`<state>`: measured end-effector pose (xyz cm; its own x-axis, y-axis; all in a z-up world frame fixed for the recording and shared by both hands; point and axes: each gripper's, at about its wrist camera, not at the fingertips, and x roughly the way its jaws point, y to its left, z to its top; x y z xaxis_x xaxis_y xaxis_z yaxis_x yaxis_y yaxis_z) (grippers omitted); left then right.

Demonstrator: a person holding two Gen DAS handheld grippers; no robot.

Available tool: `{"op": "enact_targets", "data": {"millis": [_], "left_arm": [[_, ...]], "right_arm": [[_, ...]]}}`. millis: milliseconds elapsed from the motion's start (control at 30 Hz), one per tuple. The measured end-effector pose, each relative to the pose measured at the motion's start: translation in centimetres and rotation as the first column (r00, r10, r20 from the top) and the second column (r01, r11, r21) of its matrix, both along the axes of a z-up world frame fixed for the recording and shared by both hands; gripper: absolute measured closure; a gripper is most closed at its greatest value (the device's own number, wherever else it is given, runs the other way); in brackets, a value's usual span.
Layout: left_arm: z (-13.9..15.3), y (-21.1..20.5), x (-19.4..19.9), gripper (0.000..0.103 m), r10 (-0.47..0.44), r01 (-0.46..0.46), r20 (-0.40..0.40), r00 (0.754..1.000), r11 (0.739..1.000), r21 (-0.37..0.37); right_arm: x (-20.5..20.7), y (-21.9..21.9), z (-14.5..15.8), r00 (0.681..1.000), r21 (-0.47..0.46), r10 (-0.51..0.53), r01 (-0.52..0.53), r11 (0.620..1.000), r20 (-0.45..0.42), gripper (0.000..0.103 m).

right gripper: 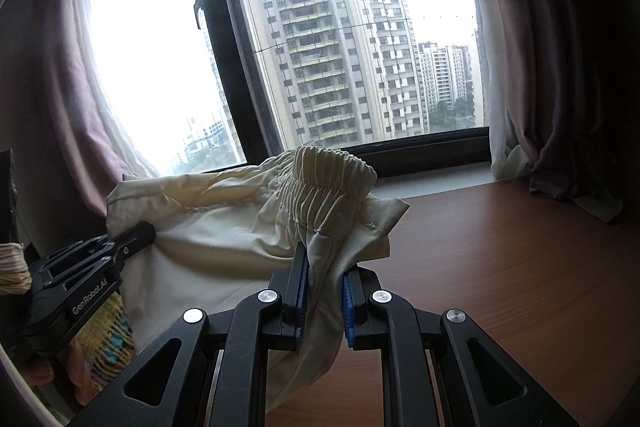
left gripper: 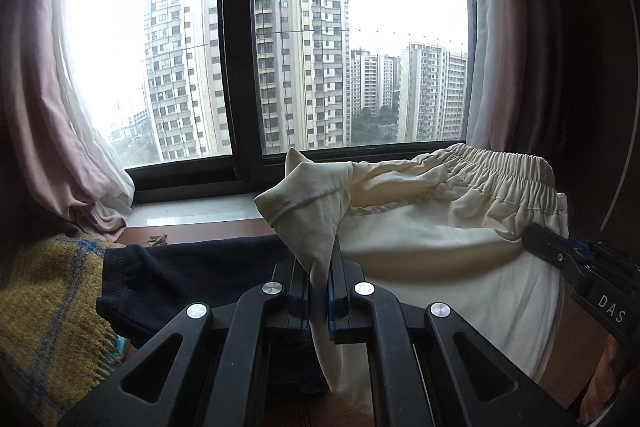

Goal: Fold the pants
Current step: 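Lift the folded shorts with both tools and carry them toward the dark clothes stack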

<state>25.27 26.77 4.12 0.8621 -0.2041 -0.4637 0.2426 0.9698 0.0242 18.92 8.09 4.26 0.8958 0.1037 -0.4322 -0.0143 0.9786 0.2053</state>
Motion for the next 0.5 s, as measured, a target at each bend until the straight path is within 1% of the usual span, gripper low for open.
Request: {"op": "enact_targets", "data": {"millis": [100, 200, 400, 500], "left_arm": [[0.2, 2.3, 1.1, 0.095, -0.018, 0.018, 0.002, 1.000, 1.000, -0.005], [0.5, 4.8, 2.2, 0.095, -0.057, 0.057, -0.001, 0.998, 0.998, 0.004], [1.4, 10.2, 5.4, 0.095, -0.157, 0.158, -0.015, 0.987, 0.987, 0.044], [1.5, 12.7, 7.3, 0.095, -0.207, 0.208, -0.039, 0.978, 0.977, 0.046]], "right_arm": [[0.3, 1.8, 0.2, 1.000, 0.009, -0.008, 0.008, 1.000, 0.008, 0.088], [0.9, 4.1, 0.4, 0.999, 0.023, -0.035, 0.034, 0.999, 0.015, 0.088], [2.5, 9.8, -0.1, 0.992, 0.062, -0.129, 0.129, 0.990, 0.004, 0.088], [3.4, 12.6, -0.5, 0.985, 0.078, -0.170, 0.170, 0.982, -0.004, 0.088]]}}
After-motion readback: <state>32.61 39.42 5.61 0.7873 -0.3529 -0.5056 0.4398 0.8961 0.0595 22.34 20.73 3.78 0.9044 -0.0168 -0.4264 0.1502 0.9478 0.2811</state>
